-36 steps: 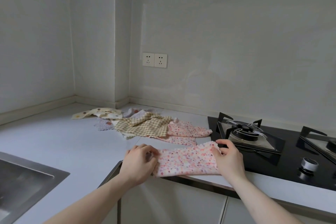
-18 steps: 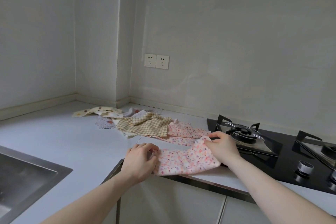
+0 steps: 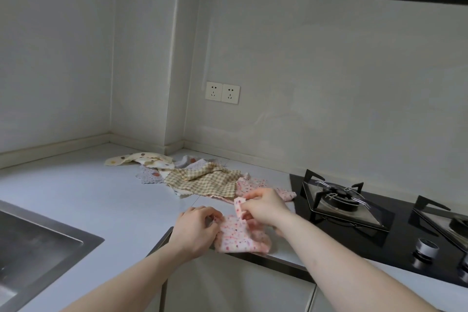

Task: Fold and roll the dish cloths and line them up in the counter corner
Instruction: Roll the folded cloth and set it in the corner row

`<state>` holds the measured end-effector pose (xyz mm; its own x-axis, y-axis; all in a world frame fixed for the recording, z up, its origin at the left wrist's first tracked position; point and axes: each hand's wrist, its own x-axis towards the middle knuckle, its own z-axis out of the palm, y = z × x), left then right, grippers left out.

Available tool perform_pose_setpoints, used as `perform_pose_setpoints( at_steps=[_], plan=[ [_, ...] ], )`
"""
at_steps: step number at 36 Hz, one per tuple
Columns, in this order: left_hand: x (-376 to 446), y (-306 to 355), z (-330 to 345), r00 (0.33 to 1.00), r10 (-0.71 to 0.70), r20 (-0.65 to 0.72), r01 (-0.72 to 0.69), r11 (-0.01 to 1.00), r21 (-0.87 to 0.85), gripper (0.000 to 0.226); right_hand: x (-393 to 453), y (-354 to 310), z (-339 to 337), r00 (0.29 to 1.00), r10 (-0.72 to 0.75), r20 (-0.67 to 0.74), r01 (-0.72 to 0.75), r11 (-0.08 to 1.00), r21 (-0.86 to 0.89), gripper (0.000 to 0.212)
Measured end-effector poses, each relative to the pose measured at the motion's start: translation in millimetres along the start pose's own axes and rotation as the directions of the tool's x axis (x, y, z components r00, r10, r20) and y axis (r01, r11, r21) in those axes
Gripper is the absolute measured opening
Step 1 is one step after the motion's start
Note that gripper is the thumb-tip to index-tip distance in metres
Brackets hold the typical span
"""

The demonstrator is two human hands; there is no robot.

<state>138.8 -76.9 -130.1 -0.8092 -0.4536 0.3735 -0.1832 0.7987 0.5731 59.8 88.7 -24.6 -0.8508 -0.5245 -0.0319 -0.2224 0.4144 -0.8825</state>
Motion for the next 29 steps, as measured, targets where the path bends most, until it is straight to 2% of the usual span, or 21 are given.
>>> perform_pose_setpoints(
  at_steps=[3,6,9,11,13,17,21,25,29],
  plan=[
    [0,2,-3,1.000,-0.013,0.020,0.013,1.000,-0.012,0.026,-4,2,15,0.997,0.009,0.076,-0.011,1.000,0.024,0.018],
    [-2,5,-9,0.999,-0.026,0.037,0.028,0.998,-0.051,0.042,-2,5,21,0.995,-0.025,0.096,0.029,0.999,-0.038,0.022],
    [-1,3,-11,0.996,-0.078,0.050,0.085,0.981,-0.172,0.046,4,14,13,0.995,-0.103,0.003,0.103,0.991,-0.082,0.014],
    [-1,4,-12,0.991,-0.116,0.060,0.127,0.962,-0.241,0.043,12,26,3,0.981,-0.165,-0.100,0.145,0.973,-0.181,0.010],
    [0,6,-12,0.991,-0.118,0.058,0.128,0.962,-0.241,0.035,19,41,-5,0.971,-0.177,-0.159,0.135,0.959,-0.248,0.010],
    [2,10,-11,0.991,-0.129,0.044,0.134,0.975,-0.174,0.029,21,70,-4,0.982,-0.106,-0.158,0.069,0.973,-0.221,0.026],
    [6,14,-12,0.988,-0.124,0.093,0.131,0.988,-0.076,0.038,20,76,6,0.971,-0.142,-0.194,0.097,0.970,-0.224,0.030],
    [13,10,-11,0.981,-0.137,0.139,0.161,0.971,-0.179,0.034,30,77,6,0.980,-0.126,-0.155,0.094,0.976,-0.199,0.031],
    [14,6,-8,0.991,-0.093,0.097,0.117,0.952,-0.281,0.025,33,85,3,0.986,-0.146,-0.078,0.139,0.987,-0.081,0.031]
  ],
)
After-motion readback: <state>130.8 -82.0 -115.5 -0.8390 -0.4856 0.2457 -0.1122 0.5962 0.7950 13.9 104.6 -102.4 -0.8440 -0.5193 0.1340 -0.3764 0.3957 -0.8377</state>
